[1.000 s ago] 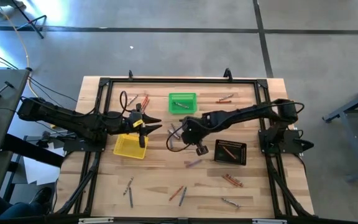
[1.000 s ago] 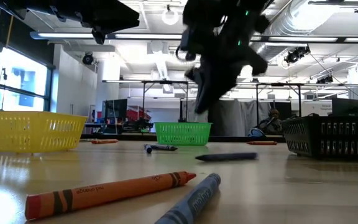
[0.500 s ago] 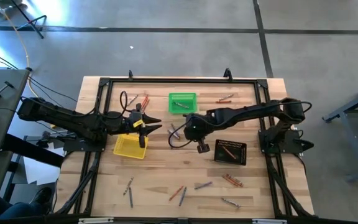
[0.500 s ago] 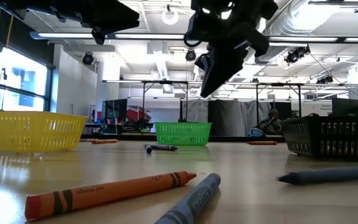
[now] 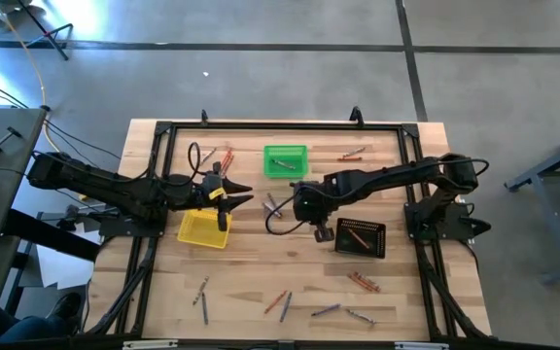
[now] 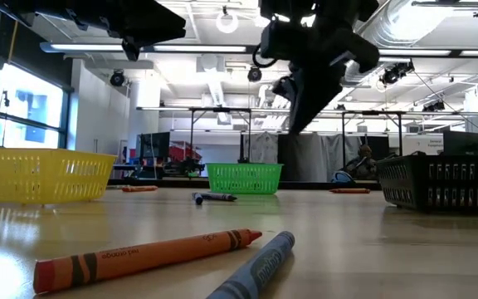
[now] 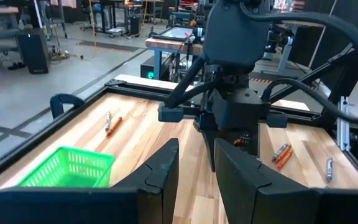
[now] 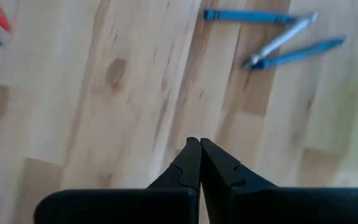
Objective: Sort crayons
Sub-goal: Put the blue crayon into the yellow basket
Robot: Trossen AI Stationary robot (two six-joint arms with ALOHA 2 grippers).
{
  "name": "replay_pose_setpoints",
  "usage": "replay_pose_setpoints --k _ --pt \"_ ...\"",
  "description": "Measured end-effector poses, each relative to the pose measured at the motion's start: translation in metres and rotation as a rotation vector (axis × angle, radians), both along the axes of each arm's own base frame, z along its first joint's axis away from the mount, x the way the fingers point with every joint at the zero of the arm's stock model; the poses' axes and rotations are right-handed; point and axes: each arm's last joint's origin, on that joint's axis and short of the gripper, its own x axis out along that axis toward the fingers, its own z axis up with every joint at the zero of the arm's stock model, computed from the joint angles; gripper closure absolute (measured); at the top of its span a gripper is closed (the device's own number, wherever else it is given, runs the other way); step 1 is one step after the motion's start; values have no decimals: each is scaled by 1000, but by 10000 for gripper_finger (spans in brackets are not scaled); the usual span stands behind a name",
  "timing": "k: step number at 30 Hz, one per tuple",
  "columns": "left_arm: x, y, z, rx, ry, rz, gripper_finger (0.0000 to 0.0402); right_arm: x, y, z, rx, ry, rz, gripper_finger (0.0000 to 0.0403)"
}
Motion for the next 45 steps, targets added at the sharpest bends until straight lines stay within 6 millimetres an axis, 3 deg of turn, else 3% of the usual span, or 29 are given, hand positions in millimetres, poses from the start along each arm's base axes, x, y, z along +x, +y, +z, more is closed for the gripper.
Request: replay_pose_setpoints --k 5,17,29,34,39,43,45 --pt "0 0 -2 -17 20 3 312 -2 6 0 116 44 -103 403" --pt "0 0 -3 -9 31 2 312 0 29 1 72 -10 24 403" --pt "-4 -3 -19 -13 203 -131 312 3 11 1 175 -27 -9 403" --pt "-6 -3 -24 -4 257 -114 312 -4 2 -29 243 -43 -11 403" --pt "-6 -3 -24 -28 252 -105 312 -20 -10 -67 417 -30 -233 403" --pt "-6 -3 -24 -37 249 -102 312 -25 10 -72 522 37 -247 403" --pt "-5 -3 -23 -38 241 -103 312 -21 27 -65 581 56 -209 403"
